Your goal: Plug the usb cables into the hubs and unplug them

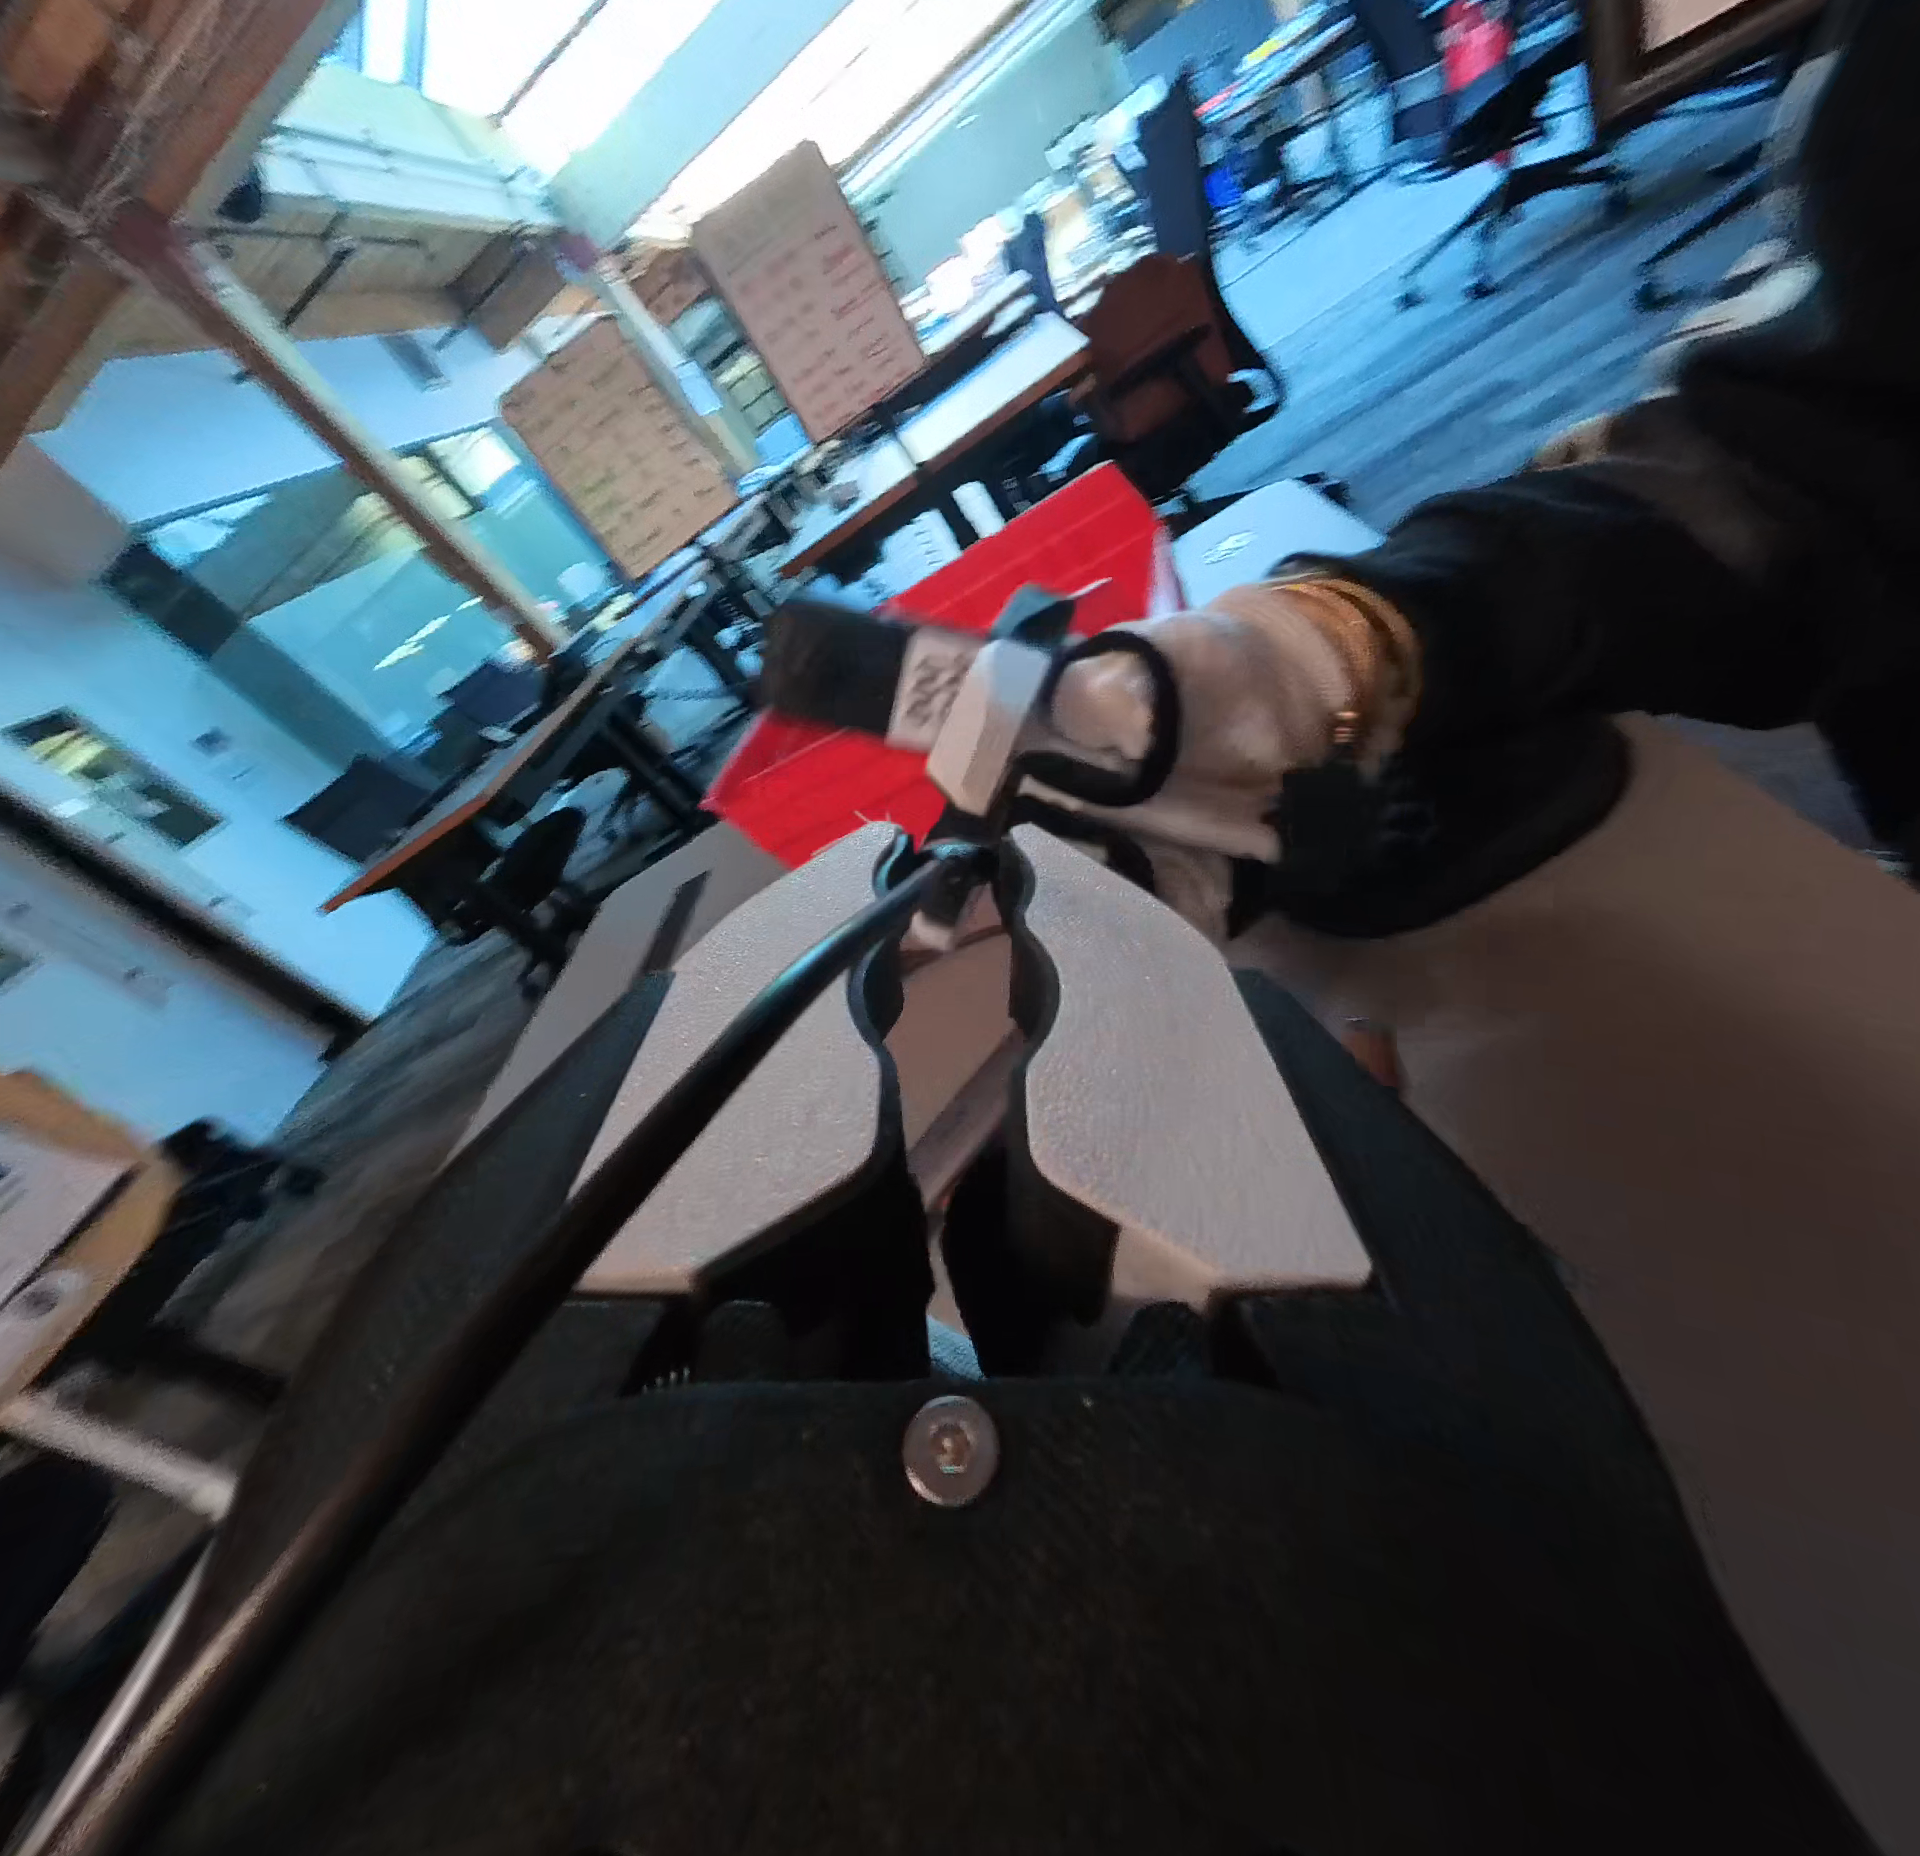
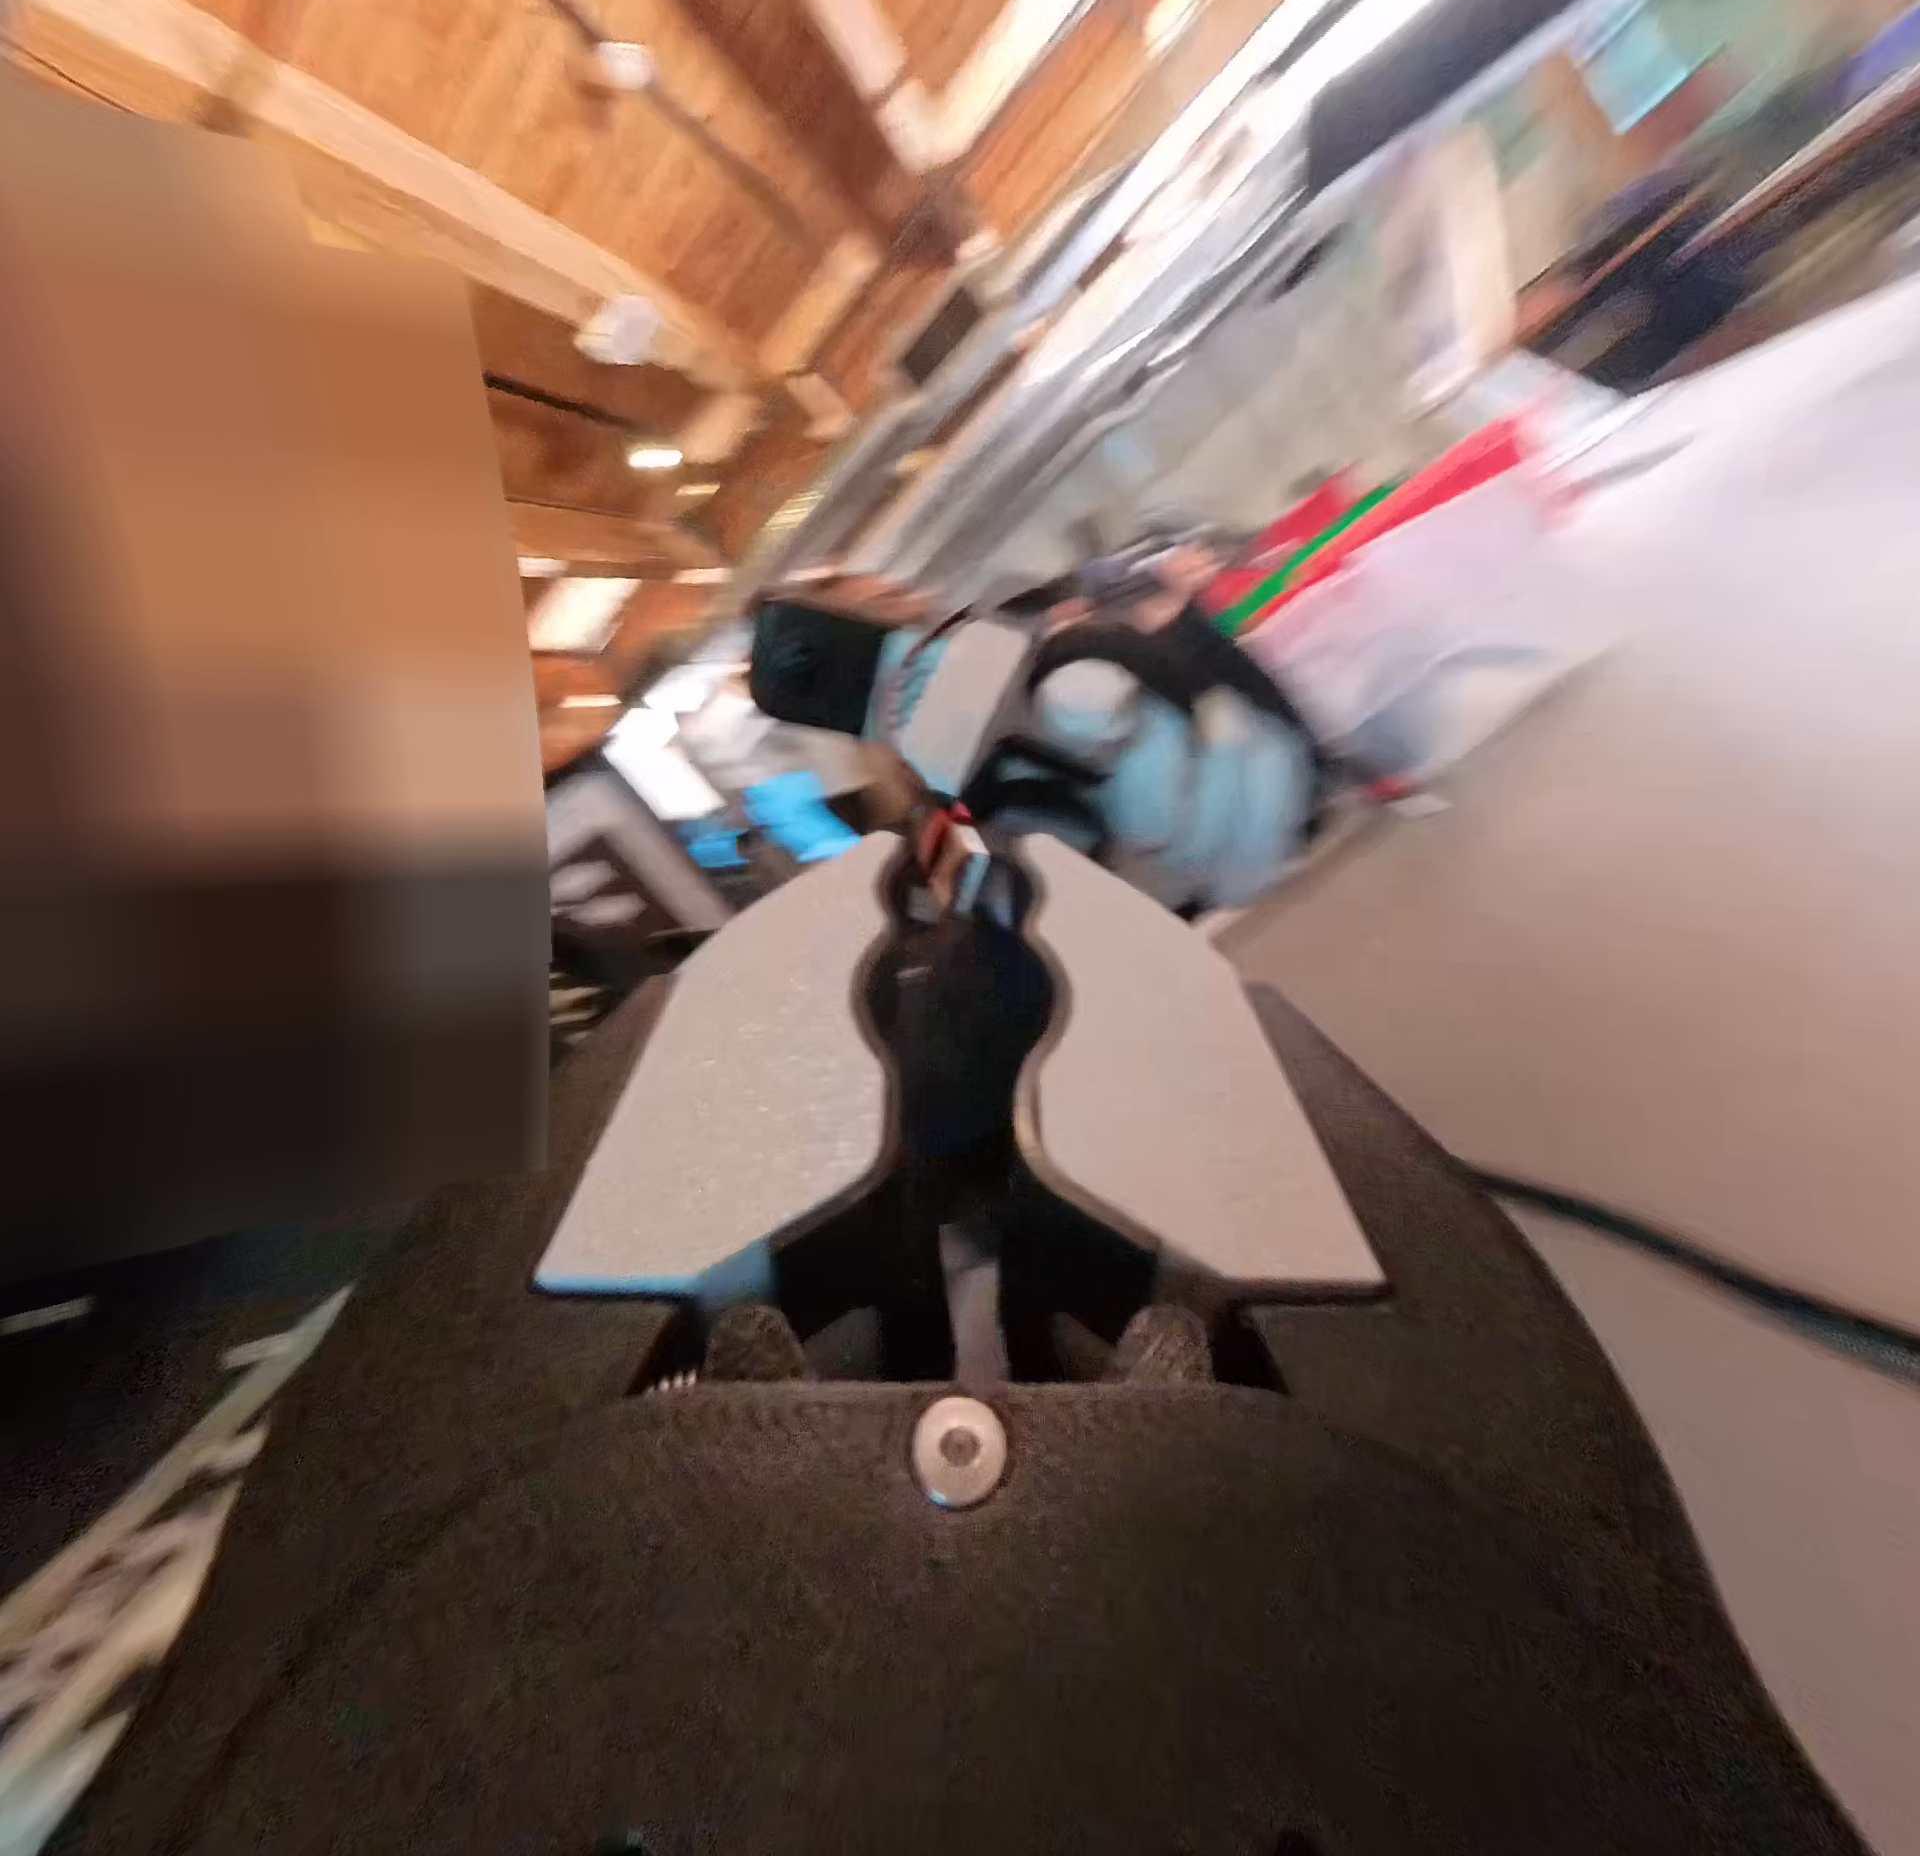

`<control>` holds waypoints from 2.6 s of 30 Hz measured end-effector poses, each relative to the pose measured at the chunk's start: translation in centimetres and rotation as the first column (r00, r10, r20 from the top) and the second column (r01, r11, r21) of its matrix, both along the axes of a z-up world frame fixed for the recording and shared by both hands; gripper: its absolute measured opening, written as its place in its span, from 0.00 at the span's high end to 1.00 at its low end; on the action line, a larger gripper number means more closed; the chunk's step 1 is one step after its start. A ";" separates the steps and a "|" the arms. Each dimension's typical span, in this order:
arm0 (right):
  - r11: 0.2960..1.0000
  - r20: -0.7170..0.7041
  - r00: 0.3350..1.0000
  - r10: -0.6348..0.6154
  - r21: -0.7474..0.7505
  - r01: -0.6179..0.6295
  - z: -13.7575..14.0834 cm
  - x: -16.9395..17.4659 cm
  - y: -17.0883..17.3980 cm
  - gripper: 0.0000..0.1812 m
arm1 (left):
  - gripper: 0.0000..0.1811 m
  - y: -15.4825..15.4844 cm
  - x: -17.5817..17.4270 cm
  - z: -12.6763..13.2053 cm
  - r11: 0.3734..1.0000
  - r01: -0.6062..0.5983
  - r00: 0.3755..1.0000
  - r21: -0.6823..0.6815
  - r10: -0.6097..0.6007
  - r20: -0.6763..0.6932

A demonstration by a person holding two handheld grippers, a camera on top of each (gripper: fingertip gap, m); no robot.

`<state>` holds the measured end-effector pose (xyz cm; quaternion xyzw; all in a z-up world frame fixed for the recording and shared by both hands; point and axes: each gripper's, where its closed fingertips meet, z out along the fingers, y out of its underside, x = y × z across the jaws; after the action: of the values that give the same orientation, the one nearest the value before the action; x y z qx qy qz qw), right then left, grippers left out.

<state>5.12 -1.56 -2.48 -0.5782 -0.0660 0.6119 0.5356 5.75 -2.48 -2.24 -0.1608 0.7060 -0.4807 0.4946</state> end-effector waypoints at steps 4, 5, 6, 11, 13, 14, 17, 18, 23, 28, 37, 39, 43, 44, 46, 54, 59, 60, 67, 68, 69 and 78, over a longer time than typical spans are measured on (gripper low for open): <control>0.770 0.459 0.629 -0.628 0.246 0.589 -2.0 8.5 2.8 0.73 | 0.92 3.7 0.4 2.3 0.974 -0.174 0.980 -0.148 0.186 0.072; 0.713 0.597 0.461 -0.656 0.289 0.639 -3.3 10.3 2.9 0.72 | 0.92 4.4 0.3 2.9 0.961 -0.197 0.973 -0.195 0.216 0.082; 0.708 0.731 0.320 -0.602 0.305 0.637 -5.2 11.4 2.9 0.69 | 0.92 5.1 0.2 3.4 0.946 -0.213 0.966 -0.243 0.241 0.093; 0.818 0.973 0.228 -0.030 -0.107 0.566 -15.8 10.9 1.0 0.57 | 0.92 7.7 -0.5 4.9 0.876 -0.243 0.943 -0.416 0.314 0.110; 0.807 0.979 0.192 -0.071 -0.057 0.588 -15.2 11.5 1.1 0.61 | 0.92 8.2 -0.7 5.1 0.864 -0.236 0.942 -0.445 0.315 0.113; 0.804 0.973 0.209 -0.097 -0.047 0.593 -14.7 11.6 1.1 0.64 | 0.92 8.4 -0.7 5.1 0.859 -0.234 0.942 -0.455 0.316 0.112; 0.797 0.970 0.237 -0.048 -0.106 0.594 -15.7 12.0 0.5 0.72 | 0.92 8.3 -0.7 5.1 0.857 -0.223 0.946 -0.465 0.305 0.107; 0.807 0.969 0.245 -0.037 -0.115 0.580 -15.9 11.7 0.5 0.77 | 0.92 8.2 -0.7 5.0 0.859 -0.222 0.947 -0.462 0.303 0.108; 0.837 0.989 0.150 -0.022 -0.064 0.544 -15.5 11.1 0.4 0.83 | 0.92 7.4 -0.2 4.4 0.868 -0.213 0.955 -0.448 0.282 0.092; 0.818 0.988 0.155 -0.022 -0.071 0.571 -11.1 9.0 -3.5 0.83 | 0.92 7.4 0.0 4.1 0.870 -0.217 0.955 -0.442 0.282 0.086; 0.664 0.921 0.129 0.367 -0.357 0.658 -14.5 7.7 -17.6 0.82 | 0.92 7.1 0.3 3.7 0.876 -0.213 0.959 -0.432 0.272 0.078; 0.661 0.920 0.138 0.367 -0.362 0.657 -14.8 7.7 -17.5 0.82 | 0.92 7.1 0.3 3.6 0.879 -0.217 0.959 -0.424 0.274 0.077; 0.673 0.887 0.118 0.447 -0.420 0.608 -15.4 7.6 -17.3 0.82 | 0.92 6.8 0.3 3.6 0.885 -0.213 0.959 -0.414 0.270 0.082; 0.684 0.885 0.110 0.452 -0.423 0.594 -15.5 7.6 -17.2 0.81 | 0.92 6.7 0.3 3.7 0.886 -0.208 0.960 -0.415 0.265 0.084; 0.710 0.897 0.128 0.423 -0.416 0.568 -15.5 7.6 -17.1 0.81 | 0.92 6.5 0.2 3.8 0.889 -0.199 0.962 -0.412 0.257 0.089; 0.768 0.849 0.520 -0.090 -0.273 0.579 -12.8 7.1 -15.4 0.82 | 0.92 5.0 -0.2 4.9 0.898 -0.159 0.963 -0.409 0.232 0.134; 0.821 0.651 0.689 -0.320 -0.173 0.544 -7.6 6.6 -9.3 0.82 | 0.92 3.9 -1.0 6.1 0.906 -0.134 0.955 -0.401 0.227 0.193; 0.827 0.609 0.714 -0.345 -0.162 0.538 -6.9 6.8 -7.9 0.82 | 0.92 3.4 -1.4 6.6 0.909 -0.113 0.953 -0.401 0.213 0.214; 0.801 0.322 0.787 -0.526 -0.124 0.586 -3.5 9.9 2.3 0.82 | 0.92 0.0 -2.8 8.3 0.940 -0.156 0.899 -0.302 0.262 0.350; 0.802 0.268 0.797 -0.541 -0.121 0.585 -3.0 10.1 3.4 0.82 | 0.92 -0.4 -2.8 8.2 0.943 -0.183 0.886 -0.277 0.280 0.370; 0.808 0.204 0.813 -0.545 -0.129 0.574 -2.4 10.1 4.3 0.82 | 0.92 -0.7 -2.7 8.0 0.946 -0.206 0.877 -0.251 0.292 0.381; 0.910 -0.016 0.919 -0.394 -0.151 0.387 -2.4 5.6 4.1 0.82 | 0.92 4.5 2.6 -0.2 0.844 -0.437 0.878 -0.311 0.475 0.053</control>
<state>10.69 2.59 -4.91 -0.6026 0.1078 0.5090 0.6051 8.37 2.01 -2.45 -0.3636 0.5361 -0.4563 0.6101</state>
